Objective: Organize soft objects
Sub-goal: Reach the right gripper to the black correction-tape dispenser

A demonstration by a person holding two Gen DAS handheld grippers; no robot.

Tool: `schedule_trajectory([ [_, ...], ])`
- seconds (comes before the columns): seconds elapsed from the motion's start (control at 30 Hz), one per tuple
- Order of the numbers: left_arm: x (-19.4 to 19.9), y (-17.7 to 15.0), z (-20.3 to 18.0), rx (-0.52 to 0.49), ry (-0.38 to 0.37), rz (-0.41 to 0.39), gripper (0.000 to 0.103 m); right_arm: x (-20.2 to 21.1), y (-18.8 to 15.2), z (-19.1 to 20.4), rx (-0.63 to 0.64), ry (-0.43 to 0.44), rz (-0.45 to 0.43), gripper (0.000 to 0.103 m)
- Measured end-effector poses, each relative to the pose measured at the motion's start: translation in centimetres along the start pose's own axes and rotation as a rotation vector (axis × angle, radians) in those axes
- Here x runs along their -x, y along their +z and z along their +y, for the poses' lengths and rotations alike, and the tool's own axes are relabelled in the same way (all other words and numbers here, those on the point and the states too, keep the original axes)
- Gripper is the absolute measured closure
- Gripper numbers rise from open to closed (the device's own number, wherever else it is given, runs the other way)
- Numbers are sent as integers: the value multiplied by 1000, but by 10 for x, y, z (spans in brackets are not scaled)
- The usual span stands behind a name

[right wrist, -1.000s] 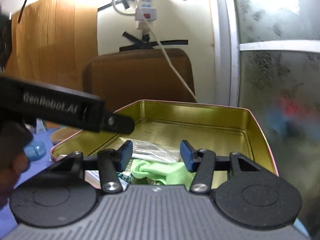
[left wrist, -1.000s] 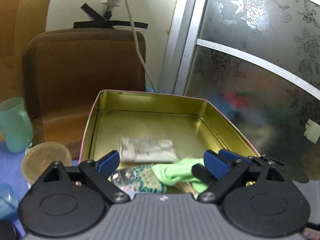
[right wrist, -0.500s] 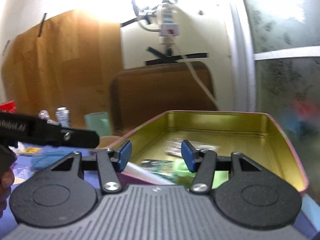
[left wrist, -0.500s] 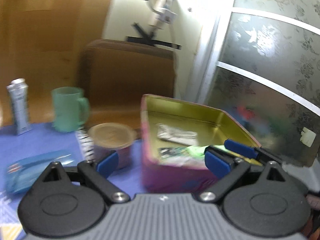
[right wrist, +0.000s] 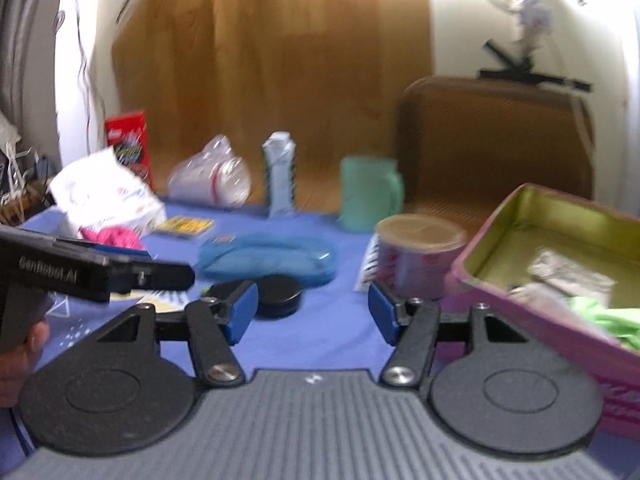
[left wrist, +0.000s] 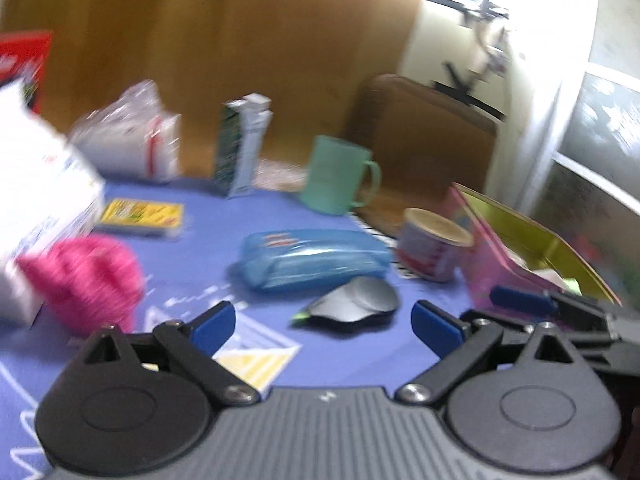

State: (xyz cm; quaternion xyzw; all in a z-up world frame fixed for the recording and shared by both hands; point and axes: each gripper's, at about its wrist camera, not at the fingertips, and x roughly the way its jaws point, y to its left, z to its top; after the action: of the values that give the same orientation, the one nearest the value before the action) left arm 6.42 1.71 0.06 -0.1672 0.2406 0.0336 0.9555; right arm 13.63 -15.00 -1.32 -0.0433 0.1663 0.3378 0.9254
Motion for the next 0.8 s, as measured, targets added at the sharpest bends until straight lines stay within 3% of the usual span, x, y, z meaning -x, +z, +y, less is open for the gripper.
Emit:
schedule_trajectory([
  [0.43,-3,-4,35,163,-76,-6,5,-56,9,11,5,12,127,23],
  [0.8,-5,-5,36,172,-98,-1,5,-94,14,22,72,54,187,17],
])
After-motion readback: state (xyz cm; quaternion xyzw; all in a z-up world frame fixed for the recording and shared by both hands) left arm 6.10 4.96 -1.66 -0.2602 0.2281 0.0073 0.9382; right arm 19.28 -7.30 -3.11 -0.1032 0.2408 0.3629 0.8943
